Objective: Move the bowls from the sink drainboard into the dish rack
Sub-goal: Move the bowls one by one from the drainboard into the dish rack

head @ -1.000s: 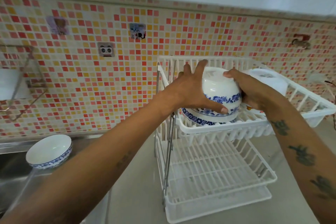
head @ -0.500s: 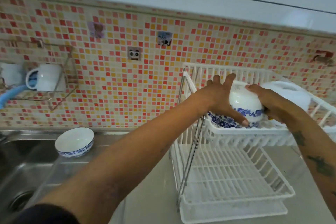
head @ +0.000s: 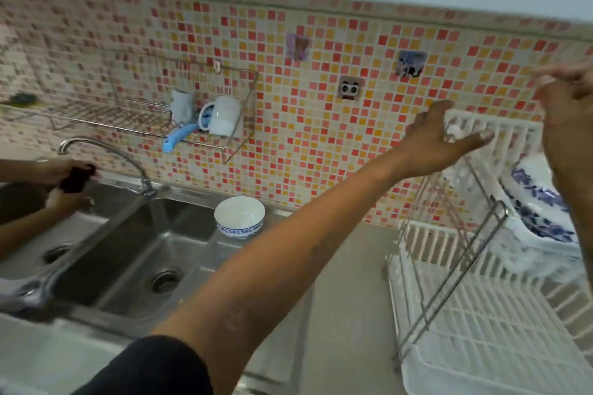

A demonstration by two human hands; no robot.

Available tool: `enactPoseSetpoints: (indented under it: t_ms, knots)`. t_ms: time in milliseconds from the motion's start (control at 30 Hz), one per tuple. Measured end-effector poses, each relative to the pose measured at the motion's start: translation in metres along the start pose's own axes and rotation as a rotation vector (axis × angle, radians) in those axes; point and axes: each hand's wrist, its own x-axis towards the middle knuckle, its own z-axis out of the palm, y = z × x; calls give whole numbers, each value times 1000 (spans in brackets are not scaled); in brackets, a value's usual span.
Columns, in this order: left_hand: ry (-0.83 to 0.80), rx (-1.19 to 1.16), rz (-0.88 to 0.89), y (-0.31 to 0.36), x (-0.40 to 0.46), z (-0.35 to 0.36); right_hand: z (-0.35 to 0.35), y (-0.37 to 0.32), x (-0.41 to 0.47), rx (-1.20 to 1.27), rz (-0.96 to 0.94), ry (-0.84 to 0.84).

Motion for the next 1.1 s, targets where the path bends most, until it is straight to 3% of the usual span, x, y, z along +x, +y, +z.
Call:
enactPoseSetpoints:
  t_ms: [233,533,667,833,1000,1100]
  knots:
    - [138,-100,-380,-95,-67,-83,142,-54,-72,248,-13,-297]
    - [514,-384,-853,-251,-143,-154,306,21,-164,331,618,-745]
    - [655,-437,-943,-308,-170,-158,354,73,-202,264,866,-791]
    - [853,-381,-864,-355,-171,-164,400,112,-231,206,988,-903]
    - [882,-377,-879,-434,-163,-164,440,135,-240,171,1031,-937]
    - [859,-419,-887,-437,-156,-167,453,140,-245,118,1106,-961]
